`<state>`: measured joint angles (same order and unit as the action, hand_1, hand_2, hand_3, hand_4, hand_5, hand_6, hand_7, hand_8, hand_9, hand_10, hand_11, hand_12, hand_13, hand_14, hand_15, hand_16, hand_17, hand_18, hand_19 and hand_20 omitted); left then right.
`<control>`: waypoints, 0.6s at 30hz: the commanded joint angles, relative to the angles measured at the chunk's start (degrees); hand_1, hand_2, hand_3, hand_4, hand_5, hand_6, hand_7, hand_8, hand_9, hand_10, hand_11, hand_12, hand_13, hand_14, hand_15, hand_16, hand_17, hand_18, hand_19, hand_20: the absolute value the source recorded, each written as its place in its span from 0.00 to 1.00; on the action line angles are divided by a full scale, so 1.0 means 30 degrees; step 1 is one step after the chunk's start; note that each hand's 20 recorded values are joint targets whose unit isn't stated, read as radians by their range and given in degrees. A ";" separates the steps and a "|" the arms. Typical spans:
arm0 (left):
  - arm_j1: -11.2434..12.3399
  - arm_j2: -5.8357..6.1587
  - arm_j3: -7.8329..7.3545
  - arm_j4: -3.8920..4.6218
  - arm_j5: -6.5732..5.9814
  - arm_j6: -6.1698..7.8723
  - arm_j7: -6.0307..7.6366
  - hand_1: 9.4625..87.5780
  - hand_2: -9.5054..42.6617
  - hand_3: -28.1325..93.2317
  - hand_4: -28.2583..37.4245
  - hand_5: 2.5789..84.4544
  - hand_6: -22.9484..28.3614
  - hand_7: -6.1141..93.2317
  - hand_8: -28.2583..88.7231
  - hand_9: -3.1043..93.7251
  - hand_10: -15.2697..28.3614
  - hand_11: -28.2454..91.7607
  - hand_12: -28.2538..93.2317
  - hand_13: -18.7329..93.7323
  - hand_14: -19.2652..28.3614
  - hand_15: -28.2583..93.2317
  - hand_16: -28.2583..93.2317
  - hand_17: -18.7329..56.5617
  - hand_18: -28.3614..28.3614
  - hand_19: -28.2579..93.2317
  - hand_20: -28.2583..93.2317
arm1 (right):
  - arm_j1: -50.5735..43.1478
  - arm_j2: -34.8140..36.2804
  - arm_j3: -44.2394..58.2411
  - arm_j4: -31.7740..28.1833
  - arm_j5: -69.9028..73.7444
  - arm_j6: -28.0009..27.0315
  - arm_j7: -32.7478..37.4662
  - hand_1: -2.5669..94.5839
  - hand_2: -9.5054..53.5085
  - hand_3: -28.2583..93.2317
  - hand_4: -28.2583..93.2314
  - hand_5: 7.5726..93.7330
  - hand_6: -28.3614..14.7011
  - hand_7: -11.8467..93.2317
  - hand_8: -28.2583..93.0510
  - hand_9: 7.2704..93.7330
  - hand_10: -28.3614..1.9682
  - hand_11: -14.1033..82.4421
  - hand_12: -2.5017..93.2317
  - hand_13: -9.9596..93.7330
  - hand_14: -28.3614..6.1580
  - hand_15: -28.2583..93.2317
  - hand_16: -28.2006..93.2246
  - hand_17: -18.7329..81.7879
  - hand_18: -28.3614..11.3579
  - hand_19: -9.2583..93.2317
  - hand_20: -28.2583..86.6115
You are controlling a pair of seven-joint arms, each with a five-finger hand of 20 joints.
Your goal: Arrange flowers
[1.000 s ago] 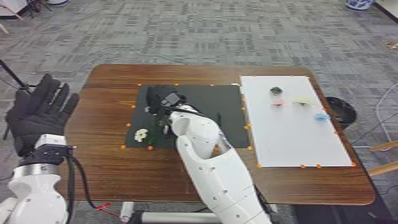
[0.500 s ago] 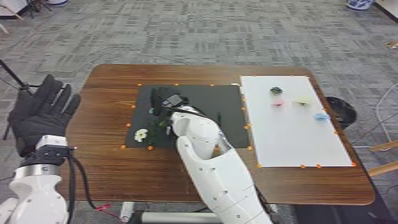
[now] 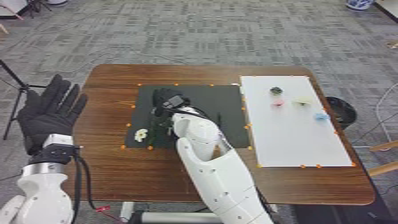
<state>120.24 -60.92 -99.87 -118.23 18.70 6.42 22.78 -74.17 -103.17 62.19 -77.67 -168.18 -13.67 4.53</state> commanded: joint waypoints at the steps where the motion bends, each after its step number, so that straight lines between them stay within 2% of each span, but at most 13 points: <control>1: 0.0052 -0.0093 -0.0056 -0.0003 -0.0005 -0.0253 -0.0158 0.18 0.48 0.81 0.00 0.43 0.60 0.17 0.16 0.33 0.63 0.36 0.27 0.37 0.66 0.35 0.20 0.18 0.72 0.50 0.29 | 0.0025 0.0026 -0.0228 -0.0223 -0.0468 -0.0096 0.0436 0.58 0.00 0.83 0.00 0.59 0.61 0.30 0.12 0.63 0.54 0.32 0.19 0.76 0.73 0.68 0.56 0.54 0.24 0.83 0.52; 6: 0.0037 -0.0074 -0.0047 -0.0007 -0.0020 -0.0085 -0.0079 0.19 0.48 0.81 0.00 0.43 0.59 0.17 0.15 0.33 0.63 0.36 0.27 0.37 0.66 0.35 0.20 0.18 0.72 0.50 0.29 | 0.0009 0.0024 -0.0285 -0.0331 -0.0276 -0.0232 0.0410 0.57 0.00 0.83 0.00 0.58 0.61 0.29 0.12 0.62 0.53 0.31 0.19 0.76 0.72 0.69 0.55 0.54 0.24 0.83 0.52; 18: 0.0257 -0.0145 -0.0210 -0.0068 -0.0057 -0.0038 -0.0066 0.19 0.48 0.81 0.00 0.43 0.59 0.17 0.15 0.34 0.63 0.36 0.27 0.37 0.66 0.35 0.20 0.18 0.73 0.50 0.29 | -0.0118 0.0373 -0.0739 -0.0956 0.0556 -0.0648 0.0747 0.50 0.00 0.87 0.00 0.53 0.58 0.27 0.13 0.56 0.51 0.28 0.17 0.76 0.66 0.71 0.51 0.54 0.23 0.84 0.51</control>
<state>120.22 -60.94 -99.95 -118.21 18.71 6.43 22.71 -74.46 -102.54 61.20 -79.17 -166.92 -15.00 5.57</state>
